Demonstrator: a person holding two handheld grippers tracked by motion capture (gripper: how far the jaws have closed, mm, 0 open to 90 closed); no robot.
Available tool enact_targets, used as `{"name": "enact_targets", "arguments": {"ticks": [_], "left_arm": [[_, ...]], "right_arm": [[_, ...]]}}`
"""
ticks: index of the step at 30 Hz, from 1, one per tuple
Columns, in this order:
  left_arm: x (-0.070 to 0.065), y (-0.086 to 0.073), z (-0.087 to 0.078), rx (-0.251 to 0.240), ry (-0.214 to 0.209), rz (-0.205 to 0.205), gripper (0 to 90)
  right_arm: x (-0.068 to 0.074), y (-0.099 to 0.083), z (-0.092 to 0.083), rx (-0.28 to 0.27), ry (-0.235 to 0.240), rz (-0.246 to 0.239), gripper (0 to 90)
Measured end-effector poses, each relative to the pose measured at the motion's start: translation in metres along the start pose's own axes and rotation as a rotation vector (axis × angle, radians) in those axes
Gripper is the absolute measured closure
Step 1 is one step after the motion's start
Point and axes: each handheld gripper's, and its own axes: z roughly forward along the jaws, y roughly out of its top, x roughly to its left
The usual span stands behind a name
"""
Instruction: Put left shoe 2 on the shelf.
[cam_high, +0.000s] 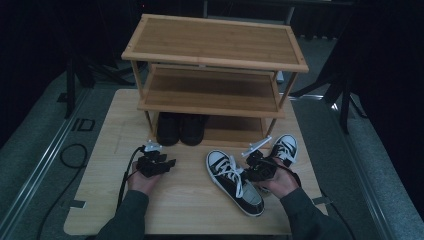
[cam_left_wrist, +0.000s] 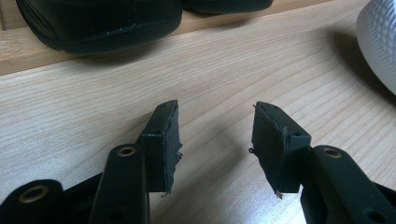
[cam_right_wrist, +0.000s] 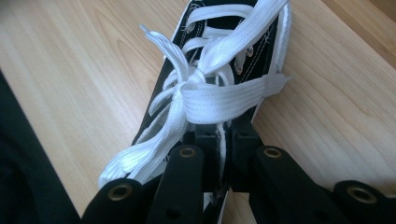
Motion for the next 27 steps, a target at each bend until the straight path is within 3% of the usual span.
{"name": "enact_targets", "arguments": {"ticks": [15,27], "left_arm": [[0.000,0.000,0.001,-0.003,-0.012,0.000,51.3],[-0.001,0.000,0.001,-0.006,-0.010,0.001,51.3]], "right_arm": [[0.000,0.016,-0.013,-0.023,0.020,-0.096,85.6],[-0.006,0.029,-0.032,-0.055,0.053,-0.115,85.6]]}}
